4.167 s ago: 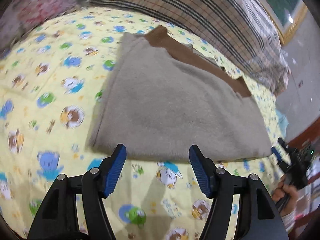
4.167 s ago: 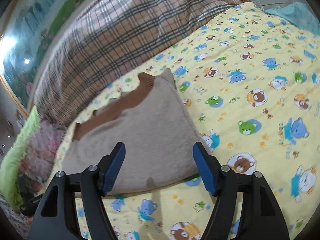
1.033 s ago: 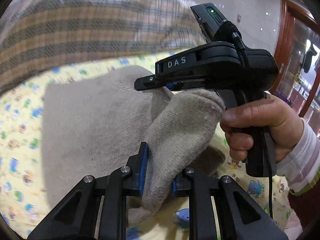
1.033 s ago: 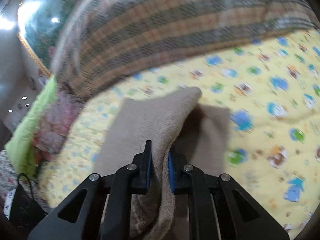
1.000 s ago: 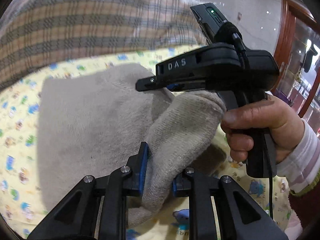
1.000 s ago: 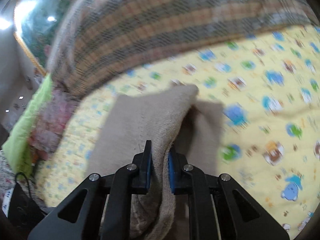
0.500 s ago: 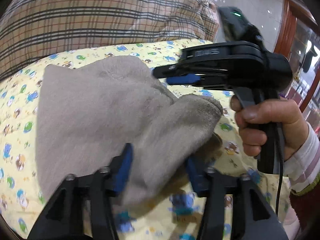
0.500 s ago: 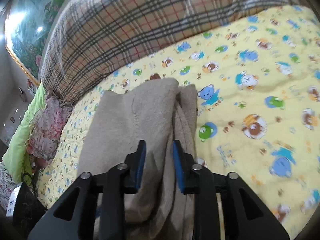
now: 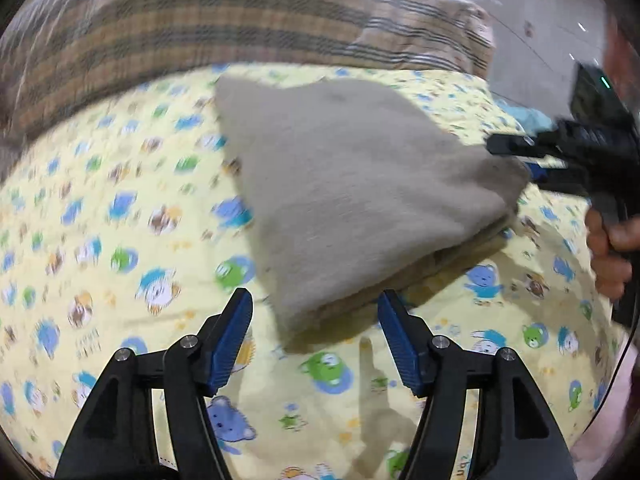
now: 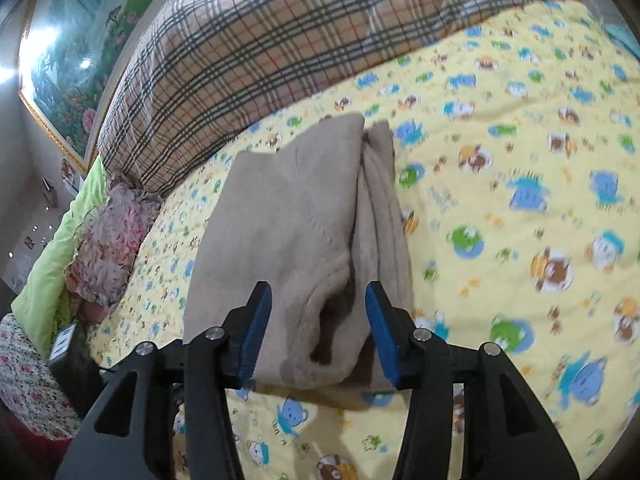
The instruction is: Fold small clothes
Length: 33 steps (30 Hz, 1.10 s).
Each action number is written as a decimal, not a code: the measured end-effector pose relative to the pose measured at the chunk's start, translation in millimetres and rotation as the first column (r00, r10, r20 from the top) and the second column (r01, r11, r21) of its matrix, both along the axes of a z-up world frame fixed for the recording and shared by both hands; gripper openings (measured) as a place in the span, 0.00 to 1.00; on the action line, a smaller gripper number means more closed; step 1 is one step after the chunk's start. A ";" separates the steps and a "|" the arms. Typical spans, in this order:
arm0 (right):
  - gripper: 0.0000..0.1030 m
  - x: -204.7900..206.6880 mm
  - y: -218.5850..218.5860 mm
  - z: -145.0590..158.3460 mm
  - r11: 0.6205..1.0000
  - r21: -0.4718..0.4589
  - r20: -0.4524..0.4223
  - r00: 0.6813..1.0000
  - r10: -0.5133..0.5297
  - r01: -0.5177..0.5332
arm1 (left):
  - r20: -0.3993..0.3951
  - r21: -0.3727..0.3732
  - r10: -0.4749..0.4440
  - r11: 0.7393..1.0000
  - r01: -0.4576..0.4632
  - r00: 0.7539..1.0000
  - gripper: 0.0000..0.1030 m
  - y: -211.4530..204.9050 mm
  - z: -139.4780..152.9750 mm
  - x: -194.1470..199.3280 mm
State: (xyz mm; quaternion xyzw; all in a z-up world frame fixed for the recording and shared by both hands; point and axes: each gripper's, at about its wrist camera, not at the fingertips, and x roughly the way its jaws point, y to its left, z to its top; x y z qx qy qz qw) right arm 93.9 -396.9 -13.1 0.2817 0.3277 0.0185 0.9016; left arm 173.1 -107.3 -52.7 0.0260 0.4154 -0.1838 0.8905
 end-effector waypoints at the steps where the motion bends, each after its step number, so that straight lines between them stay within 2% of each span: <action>1: 0.49 1.8 1.5 -1.6 1.000 0.001 -0.004 1.000 0.003 -0.003 | -0.014 -0.013 0.013 1.000 -0.013 1.000 0.64 2.5 -2.3 5.3; 5: 0.48 5.4 9.7 -2.2 1.000 -0.007 -0.009 1.000 0.010 -0.010 | -0.077 -0.054 0.083 0.995 -0.088 0.994 0.64 16.5 -15.3 21.8; 7: 0.45 8.9 15.5 -3.0 0.999 -0.018 -0.017 0.999 0.034 -0.035 | -0.098 -0.110 0.099 0.988 -0.110 0.990 0.64 25.6 -18.4 27.4; 8: 0.41 10.5 18.3 -4.4 0.999 -0.033 -0.028 0.999 0.038 -0.039 | -0.097 -0.123 0.106 0.985 -0.118 0.990 0.65 27.7 -18.8 28.0; 11: 0.15 14.9 21.3 -10.9 0.997 -0.068 -0.056 0.998 0.024 -0.028 | -0.082 -0.114 0.113 0.986 -0.122 0.990 0.65 25.9 -19.4 26.4; 14: 0.08 12.4 15.6 -6.2 0.999 -0.040 -0.029 1.000 0.011 -0.012 | -0.077 -0.102 0.119 0.987 -0.126 0.990 0.65 24.1 -19.3 24.6; 18: 0.07 -10.0 10.5 34.1 0.994 -0.104 0.098 0.995 -0.021 0.032 | -0.077 -0.097 0.123 0.987 -0.130 0.989 0.65 24.1 -21.5 27.4; 19: 0.07 -14.1 9.0 38.4 0.990 -0.130 0.105 0.994 -0.034 0.048 | -0.074 -0.086 0.124 0.988 -0.130 0.989 0.65 21.4 -21.8 27.7; 21: 0.07 -14.9 6.2 30.6 0.979 -0.190 0.062 0.996 -0.057 0.068 | -0.068 -0.069 0.123 0.989 -0.127 0.990 0.65 19.8 -22.3 28.0; 24: 0.07 -9.9 -4.2 -3.3 0.983 -0.167 -0.023 0.996 -0.083 0.078 | -0.075 -0.072 0.120 0.989 -0.125 0.990 0.65 21.0 -23.9 28.3; 26: 0.07 -7.7 -5.3 -18.0 0.981 -0.180 -0.052 0.995 -0.089 0.078 | -0.082 -0.084 0.120 0.988 -0.127 0.989 0.65 23.4 -24.4 28.9; 27: 0.07 -6.4 -4.8 -24.9 0.985 -0.157 -0.057 0.995 -0.087 0.077 | -0.086 -0.090 0.121 0.988 -0.128 0.989 0.65 24.3 -24.5 28.8; 29: 0.07 -6.9 -7.2 -28.6 0.987 -0.130 -0.038 0.994 -0.103 0.097 | -0.097 -0.103 0.121 0.986 -0.131 0.988 0.65 27.3 -24.3 28.9; 33: 0.16 -6.7 2.7 -17.7 0.982 -0.180 -0.041 0.997 -0.066 0.057 | -0.126 -0.111 0.112 0.986 -0.126 0.986 0.64 31.3 -20.8 24.1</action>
